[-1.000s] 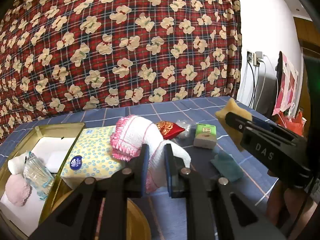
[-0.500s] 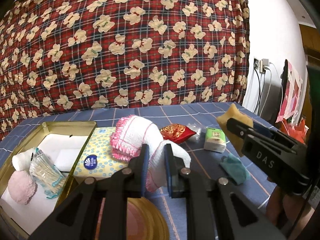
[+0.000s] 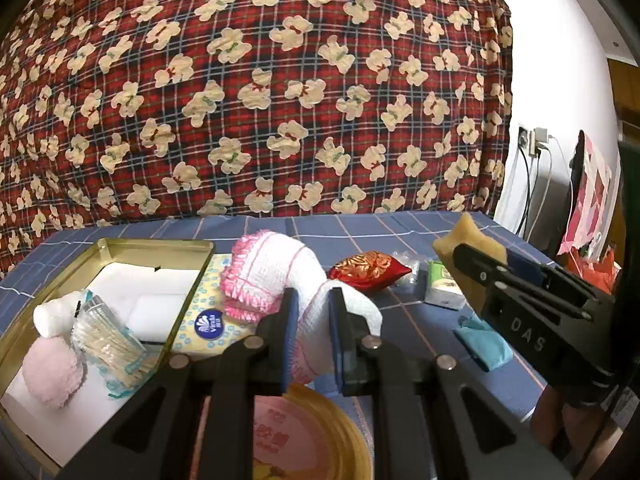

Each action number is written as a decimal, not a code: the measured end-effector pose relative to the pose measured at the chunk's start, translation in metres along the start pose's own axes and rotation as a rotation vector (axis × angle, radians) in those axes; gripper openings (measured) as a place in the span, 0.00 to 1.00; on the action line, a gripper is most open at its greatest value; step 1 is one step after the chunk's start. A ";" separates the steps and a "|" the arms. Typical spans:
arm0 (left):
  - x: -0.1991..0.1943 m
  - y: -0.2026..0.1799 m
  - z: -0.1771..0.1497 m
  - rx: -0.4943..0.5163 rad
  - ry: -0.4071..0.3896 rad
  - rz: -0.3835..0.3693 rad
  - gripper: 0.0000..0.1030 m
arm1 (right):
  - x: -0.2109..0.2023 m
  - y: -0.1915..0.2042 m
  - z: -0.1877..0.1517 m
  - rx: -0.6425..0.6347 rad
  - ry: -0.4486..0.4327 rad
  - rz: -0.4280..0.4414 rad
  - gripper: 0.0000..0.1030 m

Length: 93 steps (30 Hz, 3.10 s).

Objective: Organize soft objects
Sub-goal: 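Carry the pink-edged cloth with the left gripper while the right gripper carries the sponge toward the tray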

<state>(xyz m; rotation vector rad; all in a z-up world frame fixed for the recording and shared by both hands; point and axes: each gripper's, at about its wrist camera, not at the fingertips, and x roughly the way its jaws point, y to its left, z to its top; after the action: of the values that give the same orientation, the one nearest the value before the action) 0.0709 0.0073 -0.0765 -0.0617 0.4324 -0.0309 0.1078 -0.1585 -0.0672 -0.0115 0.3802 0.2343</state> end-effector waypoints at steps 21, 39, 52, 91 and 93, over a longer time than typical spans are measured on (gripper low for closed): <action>-0.012 0.027 0.000 -0.071 -0.035 0.004 0.13 | 0.003 0.028 -0.001 -0.039 0.003 0.034 0.38; -0.017 0.049 -0.001 -0.120 -0.048 0.034 0.13 | 0.006 0.056 -0.003 -0.078 0.009 0.073 0.38; -0.018 0.061 -0.002 -0.152 -0.043 0.066 0.13 | 0.006 0.069 -0.005 -0.094 0.008 0.102 0.38; -0.038 0.098 0.003 -0.208 -0.070 0.063 0.13 | 0.011 0.097 0.005 -0.129 0.032 0.217 0.38; -0.041 0.106 0.006 -0.211 -0.061 0.069 0.13 | 0.009 0.101 0.013 -0.129 0.033 0.241 0.38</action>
<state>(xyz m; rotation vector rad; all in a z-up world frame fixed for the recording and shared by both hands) 0.0379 0.1148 -0.0612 -0.2552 0.3752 0.0846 0.0979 -0.0573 -0.0548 -0.0973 0.3989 0.4972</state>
